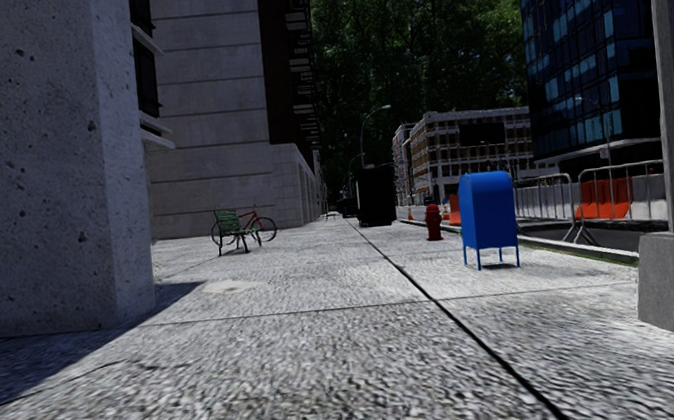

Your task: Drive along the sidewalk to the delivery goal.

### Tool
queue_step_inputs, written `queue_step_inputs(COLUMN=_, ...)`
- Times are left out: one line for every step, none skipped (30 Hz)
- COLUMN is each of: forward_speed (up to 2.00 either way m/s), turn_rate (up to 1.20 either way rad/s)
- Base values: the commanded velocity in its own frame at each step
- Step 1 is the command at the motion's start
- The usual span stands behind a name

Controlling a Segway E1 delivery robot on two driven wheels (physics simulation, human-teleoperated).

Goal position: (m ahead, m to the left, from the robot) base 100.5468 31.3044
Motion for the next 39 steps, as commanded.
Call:
queue_step_inputs(forward_speed=2.0, turn_rate=0.0)
queue_step_inputs(forward_speed=2.0, turn_rate=0.0)
queue_step_inputs(forward_speed=2.0, turn_rate=0.0)
queue_step_inputs(forward_speed=2.0, turn_rate=0.0)
queue_step_inputs(forward_speed=2.0, turn_rate=0.0)
queue_step_inputs(forward_speed=2.0, turn_rate=0.0)
queue_step_inputs(forward_speed=2.0, turn_rate=0.0)
queue_step_inputs(forward_speed=2.0, turn_rate=0.0)
queue_step_inputs(forward_speed=2.0, turn_rate=0.0)
queue_step_inputs(forward_speed=2.0, turn_rate=0.0)
queue_step_inputs(forward_speed=2.0, turn_rate=0.0)
queue_step_inputs(forward_speed=2.0, turn_rate=0.0)
queue_step_inputs(forward_speed=2.0, turn_rate=0.0)
queue_step_inputs(forward_speed=2.0, turn_rate=0.0)
queue_step_inputs(forward_speed=2.0, turn_rate=0.0)
queue_step_inputs(forward_speed=2.0, turn_rate=0.0)
queue_step_inputs(forward_speed=2.0, turn_rate=0.0)
queue_step_inputs(forward_speed=2.0, turn_rate=0.0)
queue_step_inputs(forward_speed=2.0, turn_rate=0.0)
queue_step_inputs(forward_speed=2.0, turn_rate=0.0)
queue_step_inputs(forward_speed=2.0, turn_rate=0.0)
queue_step_inputs(forward_speed=2.0, turn_rate=0.0)
queue_step_inputs(forward_speed=2.0, turn_rate=0.0)
queue_step_inputs(forward_speed=2.0, turn_rate=0.0)
queue_step_inputs(forward_speed=2.0, turn_rate=0.0)
queue_step_inputs(forward_speed=2.0, turn_rate=0.0)
queue_step_inputs(forward_speed=2.0, turn_rate=0.0)
queue_step_inputs(forward_speed=2.0, turn_rate=0.0)
queue_step_inputs(forward_speed=2.0, turn_rate=0.0)
queue_step_inputs(forward_speed=2.0, turn_rate=0.0)
queue_step_inputs(forward_speed=2.0, turn_rate=0.0)
queue_step_inputs(forward_speed=2.0, turn_rate=0.0)
queue_step_inputs(forward_speed=2.0, turn_rate=0.0)
queue_step_inputs(forward_speed=2.0, turn_rate=0.0)
queue_step_inputs(forward_speed=2.0, turn_rate=0.0)
queue_step_inputs(forward_speed=2.0, turn_rate=0.0)
queue_step_inputs(forward_speed=2.0, turn_rate=0.0)
queue_step_inputs(forward_speed=2.0, turn_rate=0.0)
queue_step_inputs(forward_speed=2.0, turn_rate=0.0)
